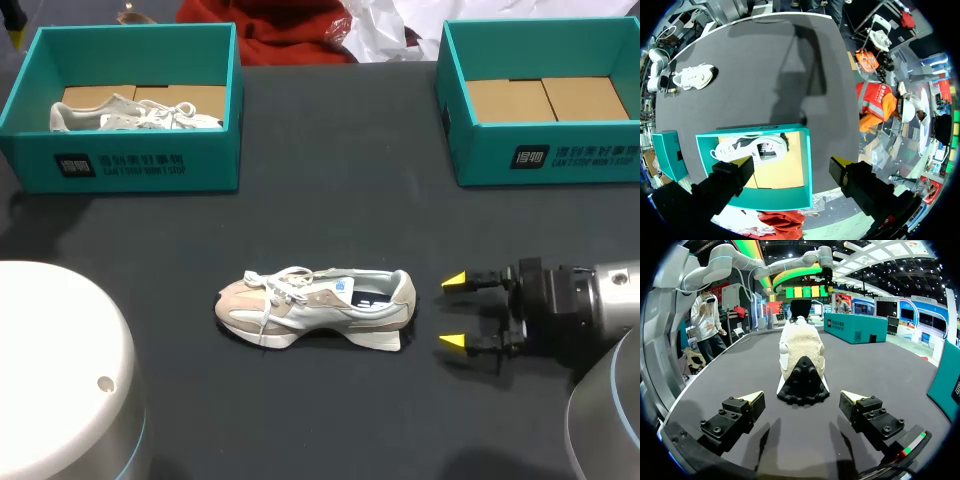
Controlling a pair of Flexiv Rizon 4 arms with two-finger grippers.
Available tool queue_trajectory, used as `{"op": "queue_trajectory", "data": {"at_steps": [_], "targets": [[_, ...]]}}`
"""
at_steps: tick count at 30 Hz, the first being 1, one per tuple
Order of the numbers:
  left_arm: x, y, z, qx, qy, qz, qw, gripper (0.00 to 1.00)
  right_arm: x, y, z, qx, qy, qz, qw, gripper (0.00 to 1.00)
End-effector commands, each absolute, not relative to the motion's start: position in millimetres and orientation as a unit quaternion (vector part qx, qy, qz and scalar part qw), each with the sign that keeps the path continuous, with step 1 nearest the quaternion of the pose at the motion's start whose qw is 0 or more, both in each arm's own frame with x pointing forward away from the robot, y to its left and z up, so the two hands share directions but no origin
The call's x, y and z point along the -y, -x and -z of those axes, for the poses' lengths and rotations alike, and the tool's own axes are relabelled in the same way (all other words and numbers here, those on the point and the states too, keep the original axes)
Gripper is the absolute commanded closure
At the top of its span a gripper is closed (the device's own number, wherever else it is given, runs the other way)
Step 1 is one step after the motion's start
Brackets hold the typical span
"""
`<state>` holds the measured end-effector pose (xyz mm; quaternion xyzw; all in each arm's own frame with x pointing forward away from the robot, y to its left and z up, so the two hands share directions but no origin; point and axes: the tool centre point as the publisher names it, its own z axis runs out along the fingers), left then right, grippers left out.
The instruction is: Take the shoe out of the shoebox, open the shoe tongue, remove and reinsert the insole, then place the shoe into the shoebox
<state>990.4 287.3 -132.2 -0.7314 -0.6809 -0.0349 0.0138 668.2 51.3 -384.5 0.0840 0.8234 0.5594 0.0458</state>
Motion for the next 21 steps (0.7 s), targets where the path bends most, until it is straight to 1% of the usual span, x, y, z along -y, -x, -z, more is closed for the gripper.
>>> {"op": "queue_trajectory", "data": {"at_steps": [1,21], "targets": [[-287.5,-989.9,132.1,0.681,0.732,0.036,0.014,0.0,-63.3,-670.0,386.3,-0.824,-0.088,-0.557,0.049,0.0],[-287.5,-989.9,132.1,0.681,0.732,0.036,0.014,0.0,-100.2,-679.3,391.2,-0.823,-0.097,-0.557,0.054,0.0]]}}
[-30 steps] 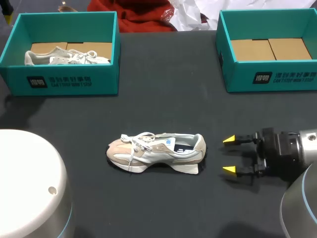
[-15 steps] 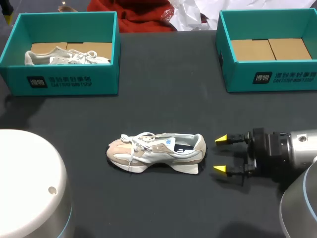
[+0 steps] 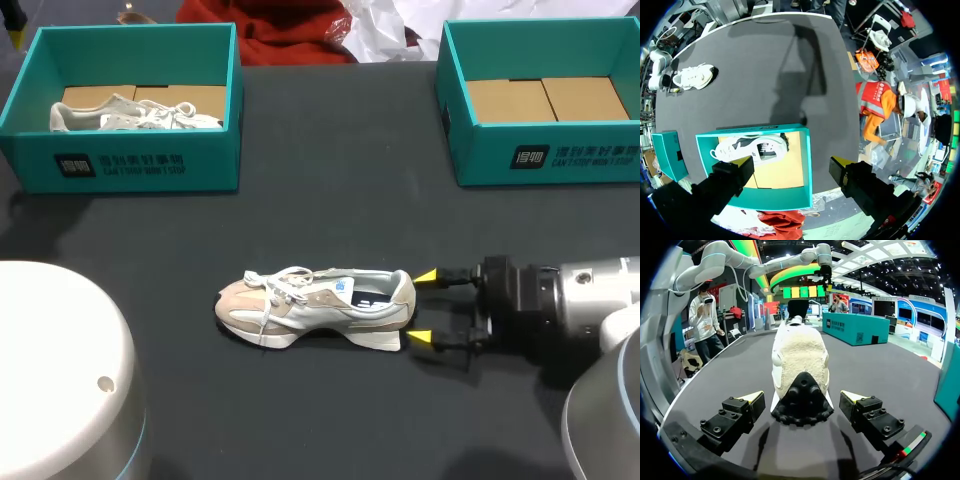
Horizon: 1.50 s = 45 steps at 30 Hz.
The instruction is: Take the shoe out of the shoebox, open the shoe tongue, remove and reinsert the insole, then place the shoe into the shoebox
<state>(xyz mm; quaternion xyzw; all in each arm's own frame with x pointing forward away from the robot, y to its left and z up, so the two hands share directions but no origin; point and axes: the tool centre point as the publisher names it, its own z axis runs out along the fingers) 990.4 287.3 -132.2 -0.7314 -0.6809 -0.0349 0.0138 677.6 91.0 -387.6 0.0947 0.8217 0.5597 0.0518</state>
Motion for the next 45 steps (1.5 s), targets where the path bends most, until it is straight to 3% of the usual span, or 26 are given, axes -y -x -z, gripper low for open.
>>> {"op": "queue_trajectory", "data": {"at_steps": [1,45], "targets": [[-287.5,-989.9,132.1,0.681,0.732,0.036,0.014,0.0,-101.6,-679.4,391.3,-0.822,-0.098,-0.558,0.055,0.0],[-287.5,-989.9,132.1,0.681,0.732,0.036,0.014,0.0,-142.6,-688.7,404.0,-0.822,-0.101,-0.559,0.036,0.0]]}}
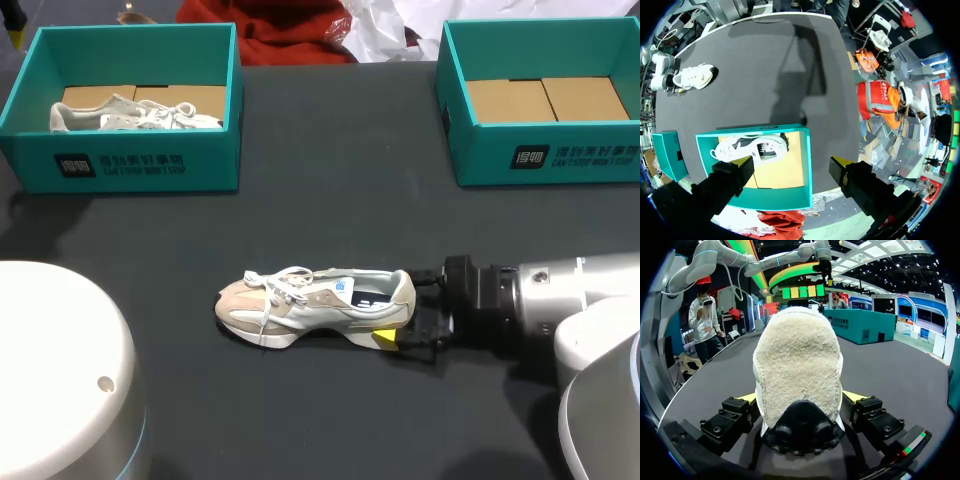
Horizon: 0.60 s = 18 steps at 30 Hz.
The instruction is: Take the shoe out of the shoebox, open the shoe tongue, remove and reinsert the insole, then place the shoe into the shoebox
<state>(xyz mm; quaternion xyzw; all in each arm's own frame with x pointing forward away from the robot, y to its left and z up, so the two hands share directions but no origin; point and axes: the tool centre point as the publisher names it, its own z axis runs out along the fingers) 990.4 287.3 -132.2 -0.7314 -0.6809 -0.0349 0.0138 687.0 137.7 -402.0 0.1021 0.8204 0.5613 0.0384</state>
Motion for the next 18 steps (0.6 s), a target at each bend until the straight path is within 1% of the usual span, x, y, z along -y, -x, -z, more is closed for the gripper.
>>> {"op": "queue_trajectory", "data": {"at_steps": [1,4,5,6,7,8,9,18], "targets": [[-287.5,-989.9,132.1,0.681,0.732,0.036,0.014,0.0,-143.3,-688.9,404.5,-0.822,-0.1,-0.559,0.034,0.0],[-287.5,-989.9,132.1,0.681,0.732,0.036,0.014,0.0,-144.5,-689.2,405.4,-0.823,-0.099,-0.559,0.031,0.0],[-287.5,-989.9,132.1,0.681,0.732,0.036,0.014,0.0,-144.8,-689.4,405.6,-0.823,-0.098,-0.559,0.03,0.11],[-287.5,-989.9,132.1,0.681,0.732,0.036,0.014,0.0,-144.9,-689.4,405.8,-0.823,-0.098,-0.56,0.03,0.52],[-287.5,-989.9,132.1,0.681,0.732,0.036,0.014,0.0,-145.0,-689.5,405.9,-0.822,-0.097,-0.56,0.029,0.68],[-287.5,-989.9,132.1,0.681,0.732,0.036,0.014,0.0,-145.0,-689.6,406.0,-0.822,-0.097,-0.56,0.029,0.91],[-287.5,-989.9,132.1,0.681,0.732,0.036,0.014,0.0,-145.0,-689.6,406.2,-0.822,-0.096,-0.56,0.028,1.0],[-287.5,-989.9,132.1,0.681,0.732,0.036,0.014,0.0,-142.7,-692.8,403.7,-0.826,-0.076,-0.558,0.018,1.0]]}}
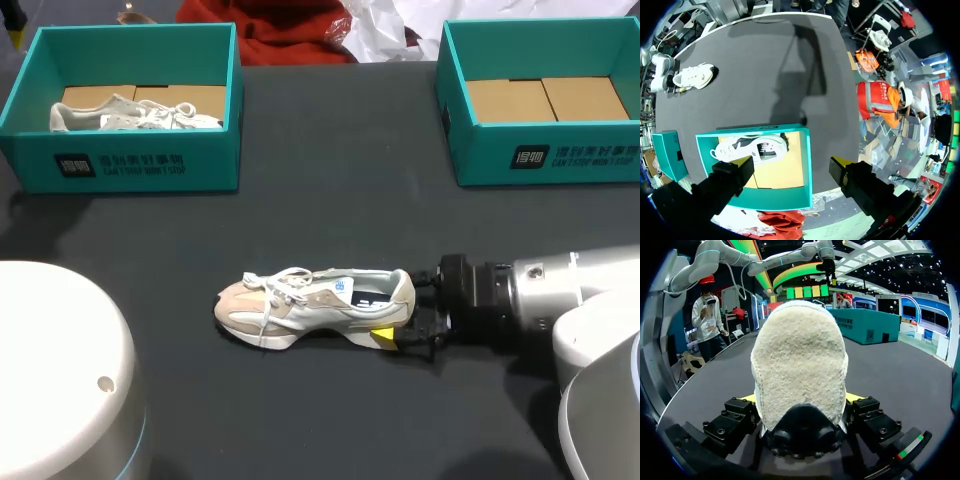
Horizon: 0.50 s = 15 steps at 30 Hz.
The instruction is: Take the shoe out of the shoebox, open the shoe tongue, remove and reinsert the insole, then place the shoe into the shoebox
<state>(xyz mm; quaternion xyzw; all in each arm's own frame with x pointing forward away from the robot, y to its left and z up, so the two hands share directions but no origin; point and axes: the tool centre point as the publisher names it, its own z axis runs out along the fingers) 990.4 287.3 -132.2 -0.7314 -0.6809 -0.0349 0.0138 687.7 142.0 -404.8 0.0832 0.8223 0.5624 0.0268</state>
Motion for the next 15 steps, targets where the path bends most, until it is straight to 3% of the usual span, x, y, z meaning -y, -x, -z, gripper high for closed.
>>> {"op": "queue_trajectory", "data": {"at_steps": [1,15], "targets": [[-287.5,-989.9,132.1,0.681,0.732,0.036,0.014,0.0,-142.2,-693.3,403.2,-0.827,-0.074,-0.557,0.017,1.0],[-287.5,-989.9,132.1,0.681,0.732,0.036,0.014,0.0,-139.1,-698.3,402.1,-0.831,-0.062,-0.552,0.01,1.0]]}}
